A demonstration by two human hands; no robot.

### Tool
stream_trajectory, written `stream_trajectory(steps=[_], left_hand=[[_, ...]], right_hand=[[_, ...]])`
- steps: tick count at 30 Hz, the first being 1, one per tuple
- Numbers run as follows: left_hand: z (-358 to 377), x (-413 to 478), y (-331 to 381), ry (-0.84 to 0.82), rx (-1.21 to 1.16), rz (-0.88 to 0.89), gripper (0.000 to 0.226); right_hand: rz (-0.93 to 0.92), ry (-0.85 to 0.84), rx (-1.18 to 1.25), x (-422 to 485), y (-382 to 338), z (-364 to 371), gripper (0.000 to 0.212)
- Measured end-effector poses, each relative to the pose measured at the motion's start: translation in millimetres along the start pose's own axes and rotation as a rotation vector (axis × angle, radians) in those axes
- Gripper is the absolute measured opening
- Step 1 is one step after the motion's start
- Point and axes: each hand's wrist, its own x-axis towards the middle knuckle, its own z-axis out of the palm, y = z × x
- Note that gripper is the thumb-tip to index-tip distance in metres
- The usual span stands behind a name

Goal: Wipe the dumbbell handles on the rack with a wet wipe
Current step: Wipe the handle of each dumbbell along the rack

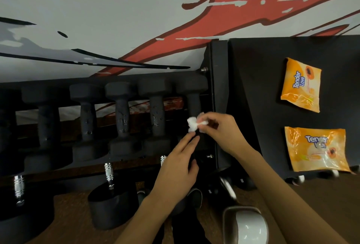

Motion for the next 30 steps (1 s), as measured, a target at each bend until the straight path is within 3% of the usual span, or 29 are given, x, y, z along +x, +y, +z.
stream_trajectory(steps=[5,11,16,24,30], left_hand=[[1.2,-0.4,-1.3,0.013,-0.002,0.000,0.061],[3.1,-0.1,-0.8,0.013,-0.007,-0.007,0.061],[1.2,1.2,0.5,-0.002,-0.028,-0.005,0.060],[0.6,1.2,-1.5,-0.004,-0.025,-0.008,0.060],[-1.3,0.9,-1.7,-0.013,-0.027,-0.009,0.060]], right_hand=[[0.017,0.001,-0.026,0.3,-1.8,-4.6,0.011],[0.126,0.303,0.108,31.8,-12.0,8.6,0.013],[0.216,0.401,0.188,50.7,-10.7,20.1,0.012],[0.282,0.418,0.411,44.0,-13.7,26.3,0.022],[0.210,0.381,0.205,22.6,-12.4,17.1,0.008]])
